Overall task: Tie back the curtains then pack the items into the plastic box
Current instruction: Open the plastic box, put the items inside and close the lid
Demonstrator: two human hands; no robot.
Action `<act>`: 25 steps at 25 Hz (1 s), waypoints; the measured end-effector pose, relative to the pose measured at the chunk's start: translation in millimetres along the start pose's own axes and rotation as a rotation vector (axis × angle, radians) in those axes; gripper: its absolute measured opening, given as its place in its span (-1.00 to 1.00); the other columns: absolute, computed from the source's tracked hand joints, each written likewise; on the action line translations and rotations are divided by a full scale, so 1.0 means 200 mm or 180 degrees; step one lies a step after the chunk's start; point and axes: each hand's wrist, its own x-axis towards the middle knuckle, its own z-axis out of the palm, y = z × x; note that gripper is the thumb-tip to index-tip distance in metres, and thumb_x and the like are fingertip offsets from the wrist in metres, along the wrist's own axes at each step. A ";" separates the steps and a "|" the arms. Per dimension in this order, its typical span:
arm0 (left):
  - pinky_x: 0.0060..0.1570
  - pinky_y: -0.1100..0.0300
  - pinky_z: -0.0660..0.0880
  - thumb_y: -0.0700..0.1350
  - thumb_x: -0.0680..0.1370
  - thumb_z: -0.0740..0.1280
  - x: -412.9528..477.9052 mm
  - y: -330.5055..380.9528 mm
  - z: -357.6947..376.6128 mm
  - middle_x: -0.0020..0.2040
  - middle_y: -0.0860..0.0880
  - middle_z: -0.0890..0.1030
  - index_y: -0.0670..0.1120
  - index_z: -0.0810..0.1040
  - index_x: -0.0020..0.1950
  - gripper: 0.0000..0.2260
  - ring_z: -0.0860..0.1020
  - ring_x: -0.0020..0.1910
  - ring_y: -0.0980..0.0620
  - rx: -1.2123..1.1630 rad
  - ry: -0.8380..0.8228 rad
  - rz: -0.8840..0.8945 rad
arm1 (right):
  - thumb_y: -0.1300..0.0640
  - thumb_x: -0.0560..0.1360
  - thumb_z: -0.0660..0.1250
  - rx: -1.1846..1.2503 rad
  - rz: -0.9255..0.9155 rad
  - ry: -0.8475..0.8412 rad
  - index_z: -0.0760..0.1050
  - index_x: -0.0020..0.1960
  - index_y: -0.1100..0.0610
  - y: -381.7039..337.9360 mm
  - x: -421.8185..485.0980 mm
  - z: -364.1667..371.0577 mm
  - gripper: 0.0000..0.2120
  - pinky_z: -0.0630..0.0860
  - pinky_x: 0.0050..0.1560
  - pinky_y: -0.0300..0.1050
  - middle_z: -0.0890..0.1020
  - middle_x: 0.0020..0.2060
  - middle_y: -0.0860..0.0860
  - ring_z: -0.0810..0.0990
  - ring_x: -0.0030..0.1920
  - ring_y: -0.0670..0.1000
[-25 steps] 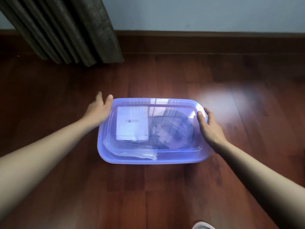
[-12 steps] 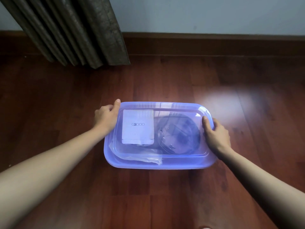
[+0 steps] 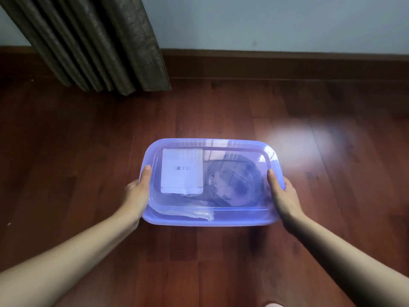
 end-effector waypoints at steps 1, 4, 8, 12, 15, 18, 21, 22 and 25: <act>-0.14 0.06 0.45 0.52 0.28 0.06 0.01 0.00 0.00 -0.24 -0.05 0.55 -0.15 0.51 -0.18 -0.27 0.50 -0.24 -0.05 0.0128 0.0144 0.0028 | -0.46 0.30 0.16 -0.0005 -0.0020 0.0045 0.52 0.07 0.01 0.00 0.00 0.01 -0.38 0.51 0.01 0.01 0.63 -0.06 -0.07 0.60 0.00 0.05; -0.23 0.07 0.39 0.40 0.47 0.06 0.00 0.02 0.00 -0.35 -0.10 0.49 -0.24 0.42 -0.31 -0.33 0.44 -0.29 -0.12 0.0424 0.0447 0.0193 | -0.38 0.40 0.21 -0.0069 -0.0072 0.0179 0.50 -0.04 0.02 -0.01 0.01 0.01 -0.52 0.50 0.02 0.03 0.60 -0.17 -0.08 0.58 -0.04 0.11; -0.24 0.09 0.29 0.24 0.58 0.05 -0.06 0.07 0.02 -0.40 -0.10 0.44 -0.13 0.31 -0.43 -0.45 0.41 -0.25 -0.16 0.0849 0.0682 0.0333 | -0.32 0.48 0.19 -0.0322 -0.0018 0.0389 0.48 -0.04 0.06 -0.02 -0.01 0.02 -0.57 0.45 0.05 0.04 0.57 -0.22 -0.04 0.55 0.00 0.21; -0.28 0.08 0.27 0.22 0.58 0.09 -0.06 0.10 -0.06 -0.43 -0.11 0.44 -0.13 0.33 -0.43 -0.47 0.42 -0.24 -0.16 0.0670 0.0779 0.0370 | -0.50 0.25 0.08 -0.0222 -0.0038 0.0322 0.49 0.01 0.06 -0.10 -0.07 0.08 -0.30 0.49 0.13 0.12 0.63 -0.07 0.14 0.58 0.01 0.24; -0.20 0.10 0.31 0.22 0.58 0.09 -0.03 0.13 -0.29 -0.31 -0.20 0.56 -0.24 0.51 -0.32 -0.42 0.49 -0.17 -0.19 0.0714 0.1020 0.0404 | -0.53 0.22 0.07 -0.0231 -0.0268 0.0116 0.48 0.03 0.03 -0.27 -0.09 0.23 -0.28 0.53 0.10 0.15 0.65 -0.08 0.16 0.62 -0.04 0.24; -0.16 0.11 0.35 0.23 0.57 0.09 0.02 0.12 -0.61 -0.21 -0.22 0.60 -0.26 0.57 -0.24 -0.41 0.52 -0.14 -0.18 0.0649 0.1383 0.0344 | -0.45 0.33 0.11 -0.0210 -0.0585 -0.0119 0.47 0.08 0.02 -0.52 -0.12 0.48 -0.38 0.52 0.11 0.11 0.63 -0.07 0.12 0.59 -0.03 0.21; -0.15 0.10 0.36 0.25 0.56 0.09 0.08 0.09 -0.99 -0.18 -0.20 0.58 -0.20 0.57 -0.25 -0.44 0.53 -0.14 -0.18 0.0625 0.1693 0.0195 | -0.30 0.49 0.15 -0.0193 -0.0725 -0.0385 0.45 0.18 0.05 -0.71 -0.19 0.82 -0.52 0.43 0.13 0.01 0.52 -0.05 0.04 0.50 0.01 0.14; -0.15 0.09 0.38 0.26 0.56 0.09 0.10 0.07 -1.12 -0.18 -0.20 0.58 -0.22 0.58 -0.22 -0.42 0.54 -0.14 -0.19 0.0589 0.1758 0.0153 | -0.27 0.51 0.15 -0.0202 -0.0758 -0.0460 0.44 0.19 0.05 -0.77 -0.23 0.92 -0.54 0.41 0.12 -0.01 0.49 -0.06 0.03 0.48 0.00 0.14; -0.17 0.08 0.42 0.29 0.54 0.10 0.12 0.04 -1.44 -0.16 -0.20 0.60 -0.24 0.60 -0.15 -0.39 0.57 -0.16 -0.20 0.0413 0.1812 -0.0047 | -0.28 0.51 0.15 -0.0203 -0.0694 -0.0661 0.43 0.18 0.02 -0.95 -0.37 1.18 -0.56 0.39 0.09 -0.04 0.47 -0.07 0.01 0.45 -0.03 0.13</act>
